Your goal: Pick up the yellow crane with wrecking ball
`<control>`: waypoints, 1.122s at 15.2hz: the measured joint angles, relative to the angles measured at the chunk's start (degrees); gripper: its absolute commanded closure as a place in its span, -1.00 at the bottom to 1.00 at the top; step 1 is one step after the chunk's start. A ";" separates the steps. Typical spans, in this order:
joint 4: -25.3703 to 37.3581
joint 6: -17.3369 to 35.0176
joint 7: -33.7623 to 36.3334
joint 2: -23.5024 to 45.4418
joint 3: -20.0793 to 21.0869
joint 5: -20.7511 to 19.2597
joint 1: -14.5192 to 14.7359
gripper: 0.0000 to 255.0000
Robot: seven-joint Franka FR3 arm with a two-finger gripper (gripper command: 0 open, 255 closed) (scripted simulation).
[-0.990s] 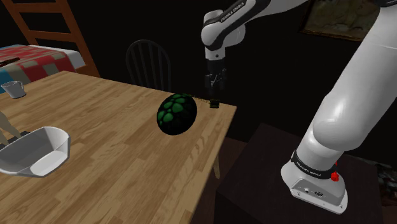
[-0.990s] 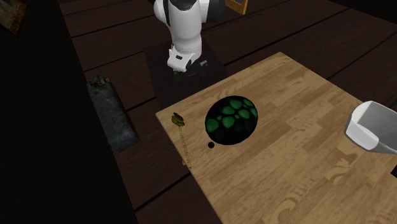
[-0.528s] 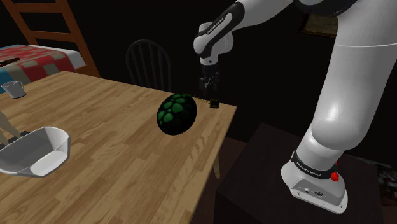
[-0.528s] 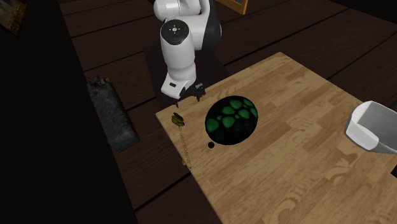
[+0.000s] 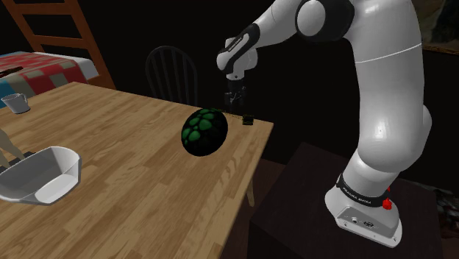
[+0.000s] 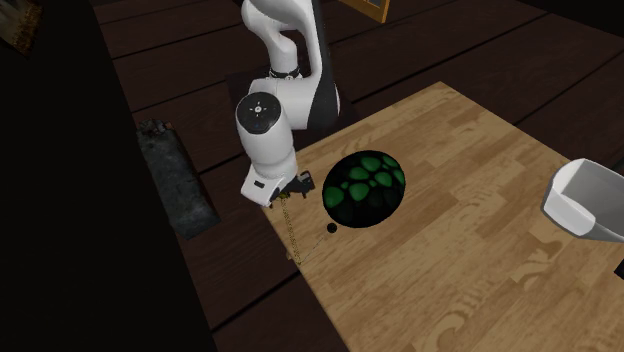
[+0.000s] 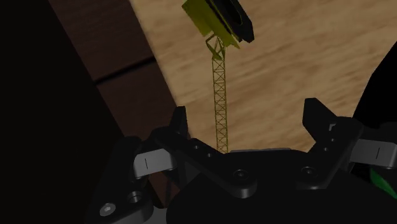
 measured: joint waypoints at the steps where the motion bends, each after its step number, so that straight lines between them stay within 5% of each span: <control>1: 2.52 -0.05 -0.16 2.26 0.14 0.31 -0.30 -1.00; 10: 6.95 3.21 -1.05 9.65 0.76 1.41 -1.24 -1.00; 11: 6.89 3.41 -1.11 9.80 0.77 1.44 -1.28 1.00; 17: 6.88 3.62 -1.19 9.96 0.78 1.48 -1.34 1.00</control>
